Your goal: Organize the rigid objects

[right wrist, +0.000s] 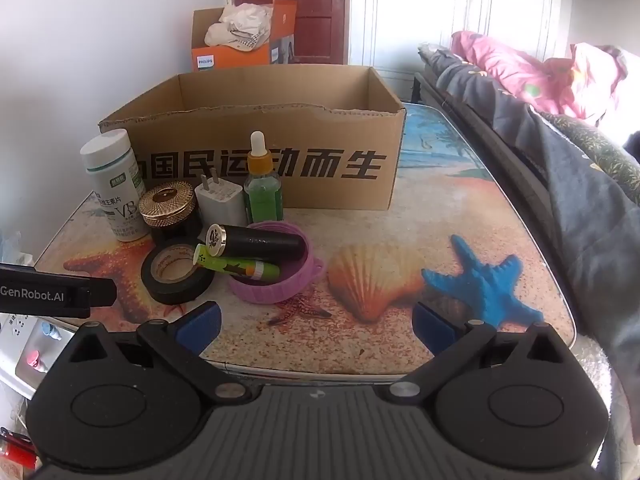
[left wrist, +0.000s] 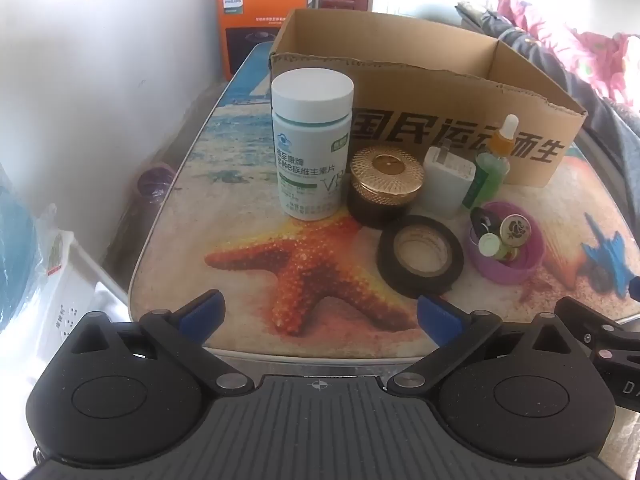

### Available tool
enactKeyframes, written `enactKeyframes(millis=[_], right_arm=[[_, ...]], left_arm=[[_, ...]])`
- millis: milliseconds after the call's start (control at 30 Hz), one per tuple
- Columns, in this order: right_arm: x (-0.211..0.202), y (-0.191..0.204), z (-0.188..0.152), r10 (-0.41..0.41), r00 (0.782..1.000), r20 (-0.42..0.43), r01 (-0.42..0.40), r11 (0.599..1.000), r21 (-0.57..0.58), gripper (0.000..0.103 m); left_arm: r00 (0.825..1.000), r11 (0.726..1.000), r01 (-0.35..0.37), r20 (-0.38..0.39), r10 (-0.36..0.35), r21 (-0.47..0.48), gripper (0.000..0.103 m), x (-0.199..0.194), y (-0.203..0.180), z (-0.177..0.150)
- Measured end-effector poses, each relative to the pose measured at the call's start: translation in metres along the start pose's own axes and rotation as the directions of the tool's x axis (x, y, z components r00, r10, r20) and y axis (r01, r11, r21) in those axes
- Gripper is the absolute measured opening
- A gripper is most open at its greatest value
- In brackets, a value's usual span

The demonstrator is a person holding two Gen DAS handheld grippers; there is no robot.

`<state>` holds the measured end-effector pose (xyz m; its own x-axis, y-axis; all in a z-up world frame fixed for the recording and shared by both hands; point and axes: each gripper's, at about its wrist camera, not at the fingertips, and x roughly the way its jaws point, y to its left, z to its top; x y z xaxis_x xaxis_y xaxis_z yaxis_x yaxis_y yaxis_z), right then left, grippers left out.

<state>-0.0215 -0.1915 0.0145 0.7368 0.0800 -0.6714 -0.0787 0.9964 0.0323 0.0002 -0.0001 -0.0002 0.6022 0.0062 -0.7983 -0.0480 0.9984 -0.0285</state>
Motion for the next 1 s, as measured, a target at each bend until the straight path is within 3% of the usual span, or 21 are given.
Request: enactKeyframes(millis=[1000], right_arm=[[0.0042,-0.0019,0.0074,0.022,0.999,-0.044,-0.021,0.999,0.024,0.103]], left_arm=[[0.998,0.998,-0.061,-0.007,0.062,0.032,0.103,0.0069,0.0003,0.0017]])
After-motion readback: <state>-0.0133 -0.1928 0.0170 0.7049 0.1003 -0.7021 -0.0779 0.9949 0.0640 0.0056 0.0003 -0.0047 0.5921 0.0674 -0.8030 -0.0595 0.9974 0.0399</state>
